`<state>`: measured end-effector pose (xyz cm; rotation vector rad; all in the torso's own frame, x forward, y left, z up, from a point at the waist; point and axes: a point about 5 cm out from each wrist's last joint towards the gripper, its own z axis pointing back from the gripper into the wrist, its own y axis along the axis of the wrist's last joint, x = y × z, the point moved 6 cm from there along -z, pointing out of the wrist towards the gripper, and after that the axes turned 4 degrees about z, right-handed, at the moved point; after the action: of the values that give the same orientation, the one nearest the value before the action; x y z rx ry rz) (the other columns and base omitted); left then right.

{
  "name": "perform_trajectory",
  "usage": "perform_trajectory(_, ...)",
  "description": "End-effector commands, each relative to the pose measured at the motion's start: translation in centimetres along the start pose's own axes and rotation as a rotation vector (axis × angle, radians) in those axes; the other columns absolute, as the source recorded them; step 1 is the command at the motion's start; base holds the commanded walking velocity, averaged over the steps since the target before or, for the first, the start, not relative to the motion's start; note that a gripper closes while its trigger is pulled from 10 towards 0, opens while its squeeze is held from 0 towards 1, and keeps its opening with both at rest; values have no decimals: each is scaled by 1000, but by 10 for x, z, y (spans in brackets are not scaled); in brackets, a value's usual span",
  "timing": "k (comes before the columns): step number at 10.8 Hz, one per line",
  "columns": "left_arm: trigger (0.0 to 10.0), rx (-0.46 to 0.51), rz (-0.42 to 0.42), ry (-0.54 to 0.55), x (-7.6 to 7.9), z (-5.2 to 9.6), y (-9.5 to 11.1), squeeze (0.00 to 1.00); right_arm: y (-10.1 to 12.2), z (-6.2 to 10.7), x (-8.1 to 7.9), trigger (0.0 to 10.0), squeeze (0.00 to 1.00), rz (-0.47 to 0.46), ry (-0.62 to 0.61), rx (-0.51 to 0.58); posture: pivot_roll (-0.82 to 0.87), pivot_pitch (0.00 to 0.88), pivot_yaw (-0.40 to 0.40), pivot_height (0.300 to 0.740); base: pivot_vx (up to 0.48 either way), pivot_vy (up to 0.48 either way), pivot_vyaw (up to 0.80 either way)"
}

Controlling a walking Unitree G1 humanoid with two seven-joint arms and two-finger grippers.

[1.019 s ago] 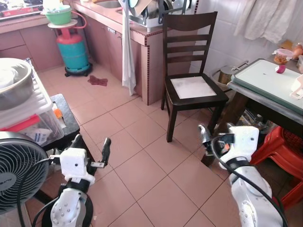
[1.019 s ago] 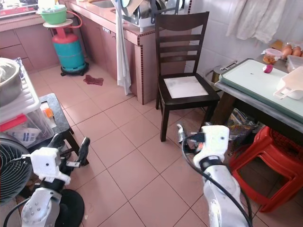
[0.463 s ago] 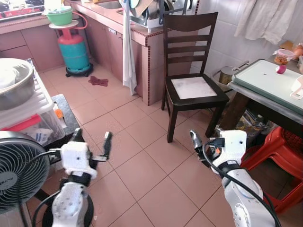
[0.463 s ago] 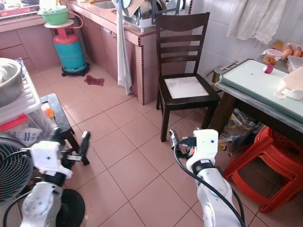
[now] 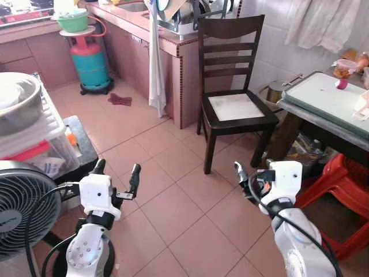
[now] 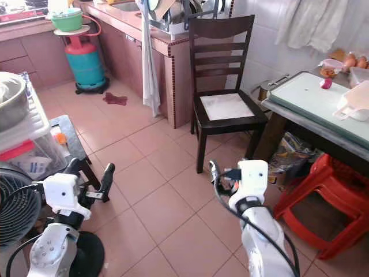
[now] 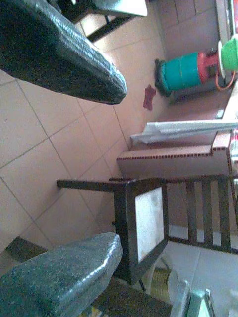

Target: Setting the table

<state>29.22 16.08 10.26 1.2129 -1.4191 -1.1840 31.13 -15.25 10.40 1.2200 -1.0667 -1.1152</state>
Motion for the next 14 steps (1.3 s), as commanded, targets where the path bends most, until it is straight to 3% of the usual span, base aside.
perform_trajectory(1,10000,-17,7,-15,4,-2,-4,0,3,3,3,10000,0,6,-3,10,-83,0,39,740,0,0,0)
perform_trajectory(2,10000,-72,26,-2,-4,-5,-18,0,-7,9,6,10000,0,7,-26,-8,-98,0,45,740,0,0,0)
perform_trajectory(6,10000,-165,3,46,-25,29,-41,0,-35,28,3,10000,0,9,-34,-89,-59,7,35,740,0,0,0)
perform_trajectory(8,10000,-181,-7,66,-30,38,-46,0,-33,26,7,10000,0,20,-31,-85,-50,20,39,740,0,0,0)
perform_trajectory(12,10000,-238,-15,73,-34,37,-68,0,-23,16,-1,10000,0,-1,-18,-51,-38,10,35,740,0,0,0)
perform_trajectory(14,10000,-256,3,51,-29,33,-80,0,-21,12,0,10000,0,11,-18,-46,-55,9,40,740,0,0,-791)
